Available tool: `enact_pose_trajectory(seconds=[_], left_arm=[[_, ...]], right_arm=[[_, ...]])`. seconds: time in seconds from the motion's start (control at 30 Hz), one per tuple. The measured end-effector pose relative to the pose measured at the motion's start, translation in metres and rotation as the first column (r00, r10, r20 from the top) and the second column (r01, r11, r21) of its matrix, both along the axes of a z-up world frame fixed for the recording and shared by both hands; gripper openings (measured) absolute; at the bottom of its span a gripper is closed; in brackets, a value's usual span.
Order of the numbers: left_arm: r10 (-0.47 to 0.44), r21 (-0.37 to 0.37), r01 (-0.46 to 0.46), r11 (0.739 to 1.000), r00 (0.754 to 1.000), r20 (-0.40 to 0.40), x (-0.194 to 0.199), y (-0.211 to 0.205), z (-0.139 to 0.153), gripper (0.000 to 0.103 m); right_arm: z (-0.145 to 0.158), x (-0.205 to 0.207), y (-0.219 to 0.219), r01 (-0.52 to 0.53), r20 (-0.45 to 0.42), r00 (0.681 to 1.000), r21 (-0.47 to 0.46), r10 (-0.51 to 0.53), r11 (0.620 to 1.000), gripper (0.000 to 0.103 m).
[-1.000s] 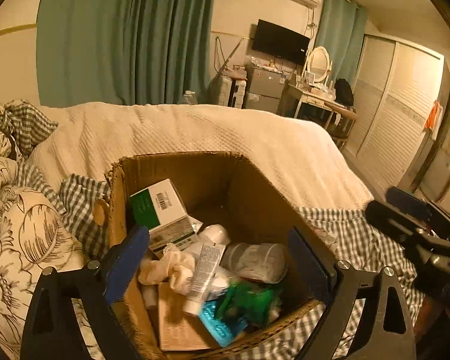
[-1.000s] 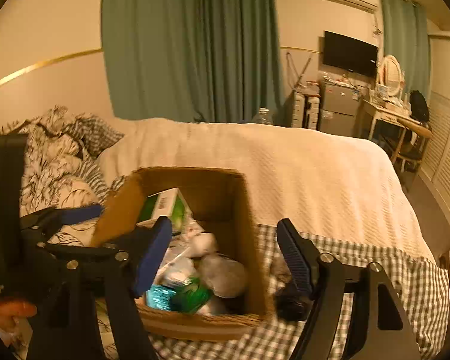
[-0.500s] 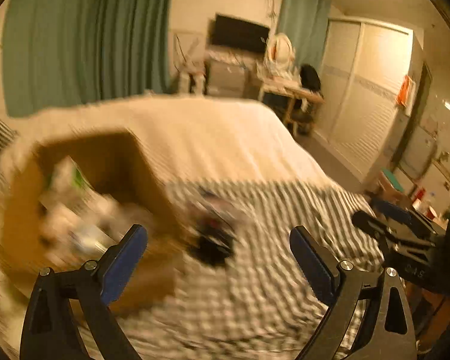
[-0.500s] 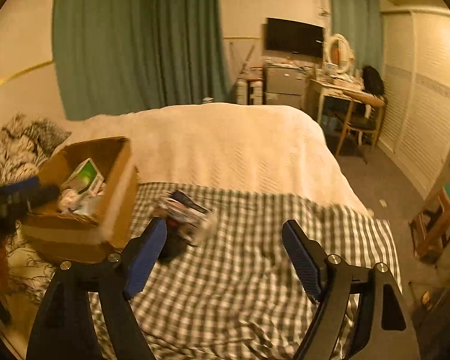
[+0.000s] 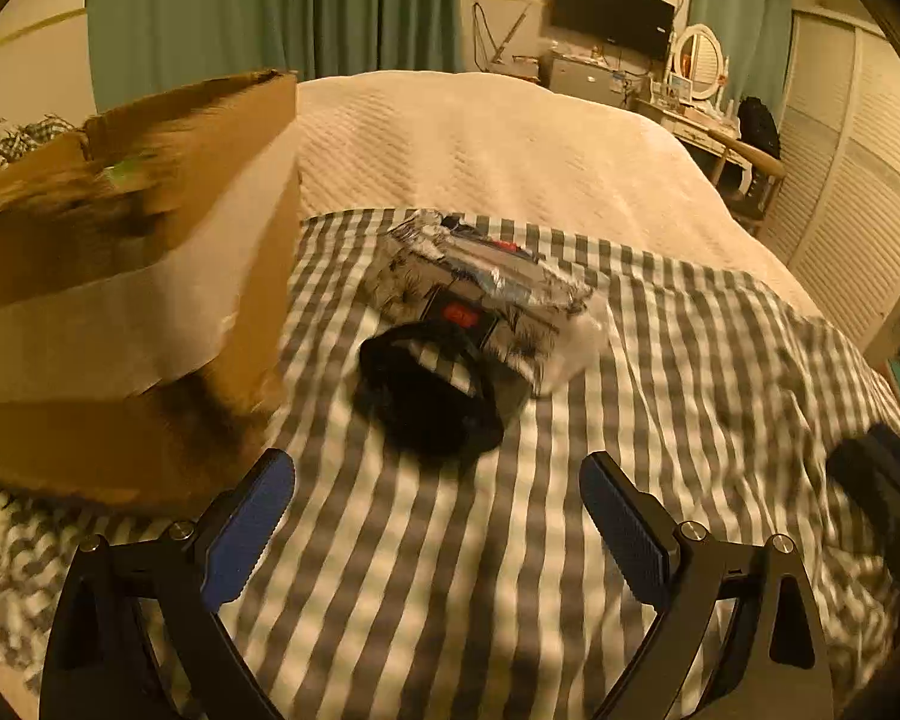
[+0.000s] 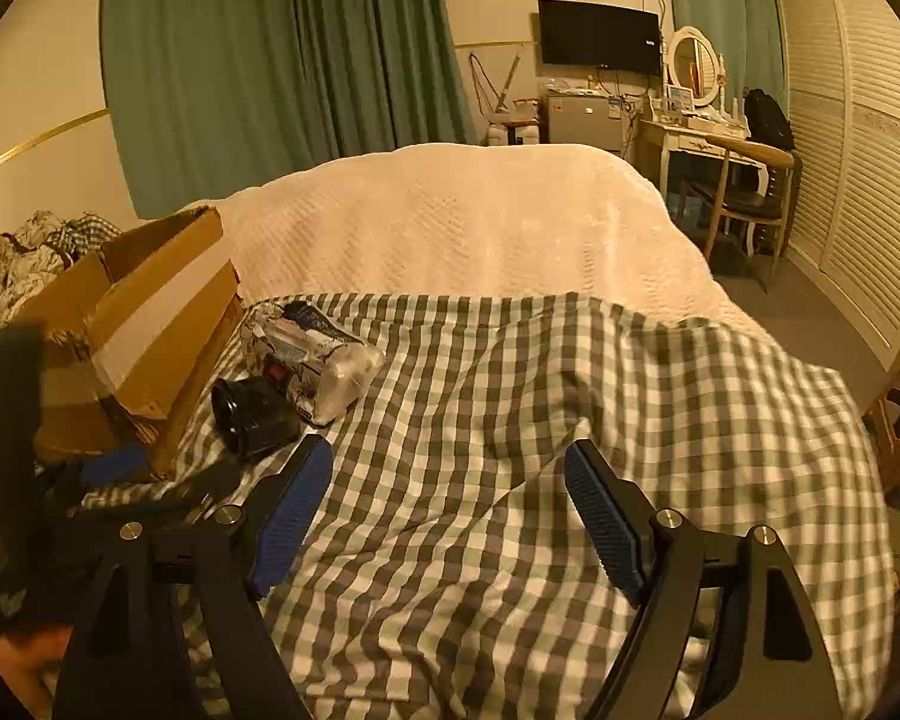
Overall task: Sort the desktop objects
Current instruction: 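Grasp the foil-wrapped clear bag with the right tool and lift it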
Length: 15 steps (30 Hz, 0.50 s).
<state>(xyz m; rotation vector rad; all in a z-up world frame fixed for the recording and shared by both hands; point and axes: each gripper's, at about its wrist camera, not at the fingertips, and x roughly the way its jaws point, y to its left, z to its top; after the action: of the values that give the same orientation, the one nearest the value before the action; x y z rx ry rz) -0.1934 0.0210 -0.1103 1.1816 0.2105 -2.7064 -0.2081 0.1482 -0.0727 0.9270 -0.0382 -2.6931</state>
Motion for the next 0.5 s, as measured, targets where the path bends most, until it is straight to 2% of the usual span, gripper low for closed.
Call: enact_pose_trajectory(seconds=[0.13, 0.17, 0.27, 0.33, 0.5], left_arm=[[0.058, -0.025, -0.057, 0.998, 0.997, 0.043, -0.029, -0.009, -0.023, 0.098], [0.095, -0.052, -0.093, 0.994, 0.994, 0.057, -0.034, -0.011, -0.032, 0.1], [0.078, -0.078, -0.073, 0.994, 0.995, 0.065, -0.039, -0.009, -0.046, 0.101], [0.073, -0.081, -0.068, 0.994, 0.996, 0.053, -0.038, -0.009, -0.047, 0.101], [0.053, -0.032, -0.052, 0.998, 0.998, 0.034, -0.038, -0.012, -0.05, 0.1]], right_arm=[[-0.017, -0.01, -0.006, -0.031, -0.018, 0.999, 0.033, 0.031, 0.999, 0.079], [-0.02, -0.016, -0.008, -0.029, -0.025, 0.999, 0.028, 0.03, 0.999, 0.079], [-0.032, -0.045, -0.02, -0.064, 0.01, 0.998, 0.001, 0.064, 0.998, 0.079], [-0.036, -0.069, -0.037, -0.121, 0.026, 0.992, -0.023, 0.122, 0.992, 0.079], [-0.049, -0.122, -0.085, -0.268, 0.071, 0.959, -0.088, 0.274, 0.959, 0.076]])
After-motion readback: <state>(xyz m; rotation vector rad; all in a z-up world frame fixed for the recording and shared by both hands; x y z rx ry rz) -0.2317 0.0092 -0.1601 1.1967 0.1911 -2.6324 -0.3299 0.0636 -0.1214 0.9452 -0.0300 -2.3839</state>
